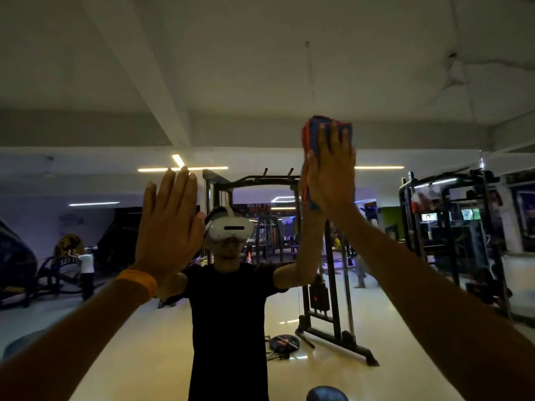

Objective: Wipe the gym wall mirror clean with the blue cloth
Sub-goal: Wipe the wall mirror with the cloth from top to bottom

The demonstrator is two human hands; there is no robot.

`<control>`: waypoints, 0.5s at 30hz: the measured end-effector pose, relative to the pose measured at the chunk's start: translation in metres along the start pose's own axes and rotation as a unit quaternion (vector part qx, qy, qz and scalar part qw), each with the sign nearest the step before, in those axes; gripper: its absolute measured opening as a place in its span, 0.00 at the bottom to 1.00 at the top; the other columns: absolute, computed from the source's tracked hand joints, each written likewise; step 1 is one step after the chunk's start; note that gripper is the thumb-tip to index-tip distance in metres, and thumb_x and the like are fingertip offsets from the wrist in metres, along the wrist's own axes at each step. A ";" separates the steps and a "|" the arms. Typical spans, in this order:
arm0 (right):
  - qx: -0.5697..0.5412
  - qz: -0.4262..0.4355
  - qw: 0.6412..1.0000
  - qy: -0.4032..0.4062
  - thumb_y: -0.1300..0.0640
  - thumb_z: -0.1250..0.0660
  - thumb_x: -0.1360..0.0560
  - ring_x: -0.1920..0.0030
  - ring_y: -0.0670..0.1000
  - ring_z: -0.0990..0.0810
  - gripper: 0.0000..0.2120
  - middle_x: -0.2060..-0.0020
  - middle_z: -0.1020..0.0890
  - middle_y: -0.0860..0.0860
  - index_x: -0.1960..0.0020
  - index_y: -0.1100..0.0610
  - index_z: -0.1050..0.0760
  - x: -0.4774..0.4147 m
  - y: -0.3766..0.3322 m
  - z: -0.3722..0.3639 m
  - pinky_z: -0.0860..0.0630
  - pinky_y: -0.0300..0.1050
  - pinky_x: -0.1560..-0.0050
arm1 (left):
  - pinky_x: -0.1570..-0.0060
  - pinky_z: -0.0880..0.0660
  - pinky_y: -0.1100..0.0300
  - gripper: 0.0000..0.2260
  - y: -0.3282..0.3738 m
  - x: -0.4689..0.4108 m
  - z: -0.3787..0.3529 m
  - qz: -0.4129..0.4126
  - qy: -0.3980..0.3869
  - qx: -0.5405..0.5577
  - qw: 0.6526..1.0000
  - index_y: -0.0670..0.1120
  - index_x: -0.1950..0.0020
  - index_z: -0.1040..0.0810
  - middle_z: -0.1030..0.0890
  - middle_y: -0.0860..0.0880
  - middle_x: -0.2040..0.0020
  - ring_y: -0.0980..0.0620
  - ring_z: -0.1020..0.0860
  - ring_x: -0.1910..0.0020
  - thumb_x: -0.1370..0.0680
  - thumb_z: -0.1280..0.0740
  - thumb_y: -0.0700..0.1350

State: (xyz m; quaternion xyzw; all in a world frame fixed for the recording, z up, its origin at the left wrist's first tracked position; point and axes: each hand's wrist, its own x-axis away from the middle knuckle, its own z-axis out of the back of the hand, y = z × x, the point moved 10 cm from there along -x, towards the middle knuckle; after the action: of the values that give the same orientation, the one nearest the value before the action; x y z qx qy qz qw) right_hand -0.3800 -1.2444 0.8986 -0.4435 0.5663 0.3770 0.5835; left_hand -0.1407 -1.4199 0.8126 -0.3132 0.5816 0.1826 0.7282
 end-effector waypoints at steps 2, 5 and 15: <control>0.018 0.149 0.988 -0.019 0.51 0.47 0.14 0.18 0.63 0.46 0.27 0.18 0.42 0.60 0.17 0.56 0.44 0.041 -0.065 -0.019 0.44 0.67 0.21 | 0.20 0.49 0.33 0.31 -0.001 -0.002 0.003 0.002 -0.003 0.009 1.000 0.39 0.17 0.43 0.46 0.39 0.16 0.39 0.50 0.16 0.16 0.51 0.56; 0.040 0.369 0.924 -0.086 0.47 0.49 0.13 0.17 0.59 0.50 0.27 0.17 0.44 0.57 0.17 0.54 0.46 0.076 -0.108 -0.041 0.53 0.60 0.18 | 0.19 0.50 0.36 0.31 -0.007 -0.009 0.011 -0.006 0.003 0.019 1.000 0.39 0.17 0.41 0.44 0.40 0.16 0.40 0.48 0.16 0.16 0.49 0.56; 0.078 0.198 0.976 -0.037 0.51 0.46 0.13 0.17 0.62 0.52 0.29 0.17 0.45 0.59 0.16 0.55 0.54 0.006 -0.137 -0.042 0.53 0.63 0.19 | 0.20 0.47 0.41 0.30 -0.080 -0.057 0.040 0.040 0.031 -0.035 0.998 0.40 0.18 0.40 0.40 0.39 0.18 0.38 0.44 0.18 0.18 0.43 0.52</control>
State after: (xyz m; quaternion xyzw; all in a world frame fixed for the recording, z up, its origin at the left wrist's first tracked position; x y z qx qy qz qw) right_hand -0.2638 -1.3289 0.9061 -0.2616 0.6488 0.4561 0.5500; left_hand -0.0757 -1.4469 0.8918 -0.3208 0.6095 0.2219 0.6902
